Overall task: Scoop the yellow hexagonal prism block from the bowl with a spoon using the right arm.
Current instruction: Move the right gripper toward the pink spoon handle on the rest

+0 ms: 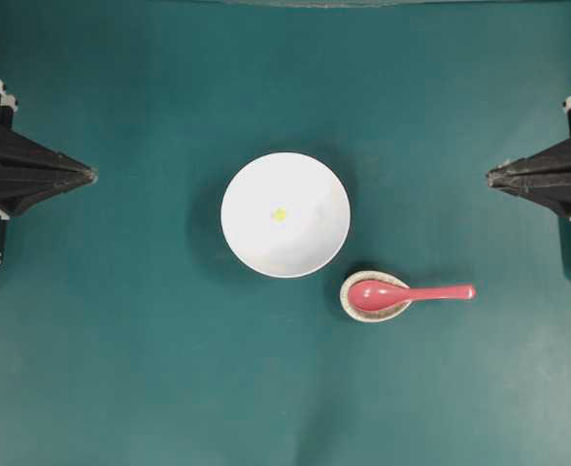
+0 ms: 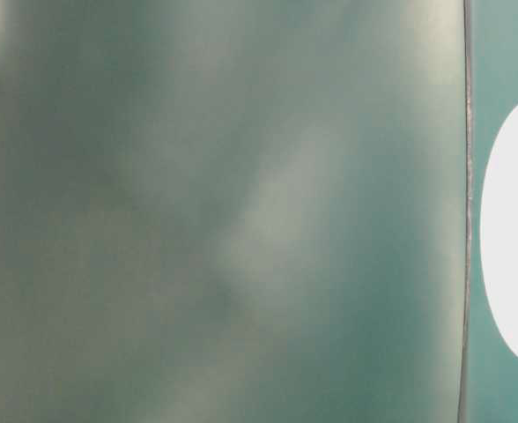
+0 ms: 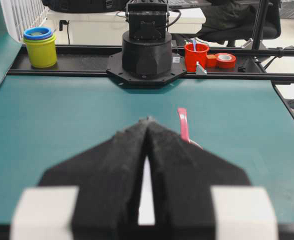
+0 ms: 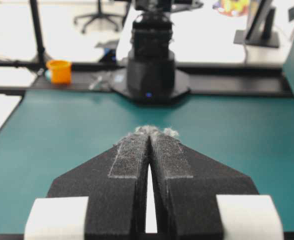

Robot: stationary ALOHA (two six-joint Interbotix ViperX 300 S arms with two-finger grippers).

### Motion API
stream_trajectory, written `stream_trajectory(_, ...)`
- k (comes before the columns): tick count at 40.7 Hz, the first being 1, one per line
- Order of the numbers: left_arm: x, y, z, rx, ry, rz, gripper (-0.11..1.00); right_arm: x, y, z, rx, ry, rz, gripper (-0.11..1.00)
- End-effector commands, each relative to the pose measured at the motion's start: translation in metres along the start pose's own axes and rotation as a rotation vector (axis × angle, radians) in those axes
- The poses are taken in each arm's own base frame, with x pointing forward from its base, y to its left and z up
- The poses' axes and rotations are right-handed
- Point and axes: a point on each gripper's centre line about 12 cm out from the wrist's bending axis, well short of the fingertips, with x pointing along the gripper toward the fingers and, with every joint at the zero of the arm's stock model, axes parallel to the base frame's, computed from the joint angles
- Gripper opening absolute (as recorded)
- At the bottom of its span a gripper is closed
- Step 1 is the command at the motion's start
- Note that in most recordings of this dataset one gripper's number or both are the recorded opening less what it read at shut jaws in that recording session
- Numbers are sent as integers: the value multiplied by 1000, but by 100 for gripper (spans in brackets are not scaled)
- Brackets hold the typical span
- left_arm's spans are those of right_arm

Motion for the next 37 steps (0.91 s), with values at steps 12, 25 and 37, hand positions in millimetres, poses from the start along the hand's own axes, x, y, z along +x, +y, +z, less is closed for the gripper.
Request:
stream_trajectory(12,5,0,12,0,-5,-2,0,4,0,10,6,-25,1,1)
stream_trajectory(25,6,0,12,1,-5,-2,0,6,0,4,6,0,1,46)
stream_trajectory(37,5,0,12,1,-5,-2,0,16,1,-23,48,100,-1,61)
